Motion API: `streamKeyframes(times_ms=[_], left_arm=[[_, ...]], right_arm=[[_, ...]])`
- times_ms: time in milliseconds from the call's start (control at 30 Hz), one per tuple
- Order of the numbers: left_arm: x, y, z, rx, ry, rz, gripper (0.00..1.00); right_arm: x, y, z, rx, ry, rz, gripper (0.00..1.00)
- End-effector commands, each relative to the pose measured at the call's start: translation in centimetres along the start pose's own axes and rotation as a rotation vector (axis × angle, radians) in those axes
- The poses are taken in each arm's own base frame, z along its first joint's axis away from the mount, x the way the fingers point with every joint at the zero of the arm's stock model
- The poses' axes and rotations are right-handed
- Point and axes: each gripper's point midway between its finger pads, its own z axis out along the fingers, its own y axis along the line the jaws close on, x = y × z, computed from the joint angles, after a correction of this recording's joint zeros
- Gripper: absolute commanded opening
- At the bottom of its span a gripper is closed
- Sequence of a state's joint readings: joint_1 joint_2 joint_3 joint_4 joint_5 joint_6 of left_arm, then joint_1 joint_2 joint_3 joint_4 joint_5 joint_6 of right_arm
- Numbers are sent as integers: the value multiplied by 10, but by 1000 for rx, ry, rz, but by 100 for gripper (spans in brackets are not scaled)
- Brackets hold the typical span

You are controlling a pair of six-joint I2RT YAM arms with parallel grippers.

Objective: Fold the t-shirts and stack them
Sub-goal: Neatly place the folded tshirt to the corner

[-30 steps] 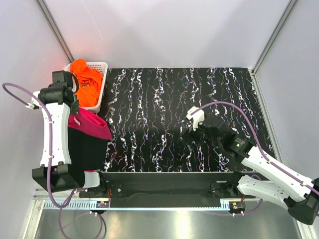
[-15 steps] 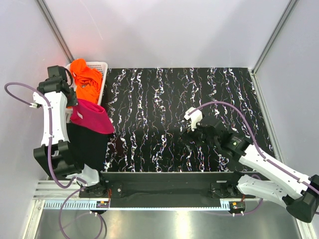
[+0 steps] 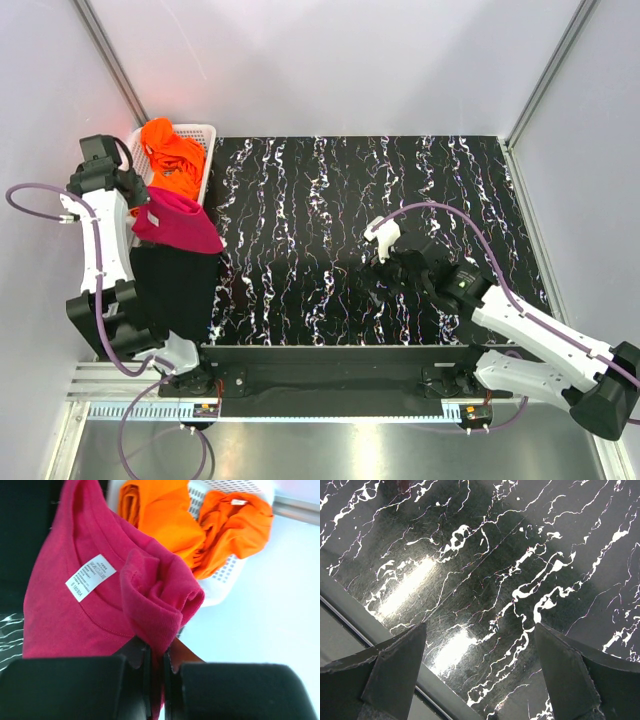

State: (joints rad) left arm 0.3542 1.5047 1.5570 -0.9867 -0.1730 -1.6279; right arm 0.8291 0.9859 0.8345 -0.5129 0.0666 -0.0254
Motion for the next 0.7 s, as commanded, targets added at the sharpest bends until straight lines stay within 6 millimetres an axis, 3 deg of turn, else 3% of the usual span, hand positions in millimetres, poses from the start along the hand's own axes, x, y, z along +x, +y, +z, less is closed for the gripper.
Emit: streamKeyframes(times_ms=[0, 133, 233, 267, 333, 500, 667], left_arm=[[-3, -28, -9, 141, 30, -60, 0], [-27, -8, -8, 142, -8, -37, 0], [-36, 37, 6, 67, -12, -24, 0], [-42, 39, 8, 91, -18, -28, 0], [-47, 61, 7, 87, -31, -1, 0], [-75, 79, -2, 105, -80, 62, 0], [-84, 111, 2, 40, -67, 117, 0]], right_arm=[[-14, 1, 0, -1, -51, 21, 95], [-10, 1, 0, 0, -45, 20, 96], [-7, 2, 2, -8, -38, 23, 95], [-6, 4, 4, -15, -30, 22, 95], [-8, 4, 5, -20, -31, 22, 95], [-17, 6, 1, -30, -54, 23, 95], [-21, 8, -1, -41, -66, 23, 95]])
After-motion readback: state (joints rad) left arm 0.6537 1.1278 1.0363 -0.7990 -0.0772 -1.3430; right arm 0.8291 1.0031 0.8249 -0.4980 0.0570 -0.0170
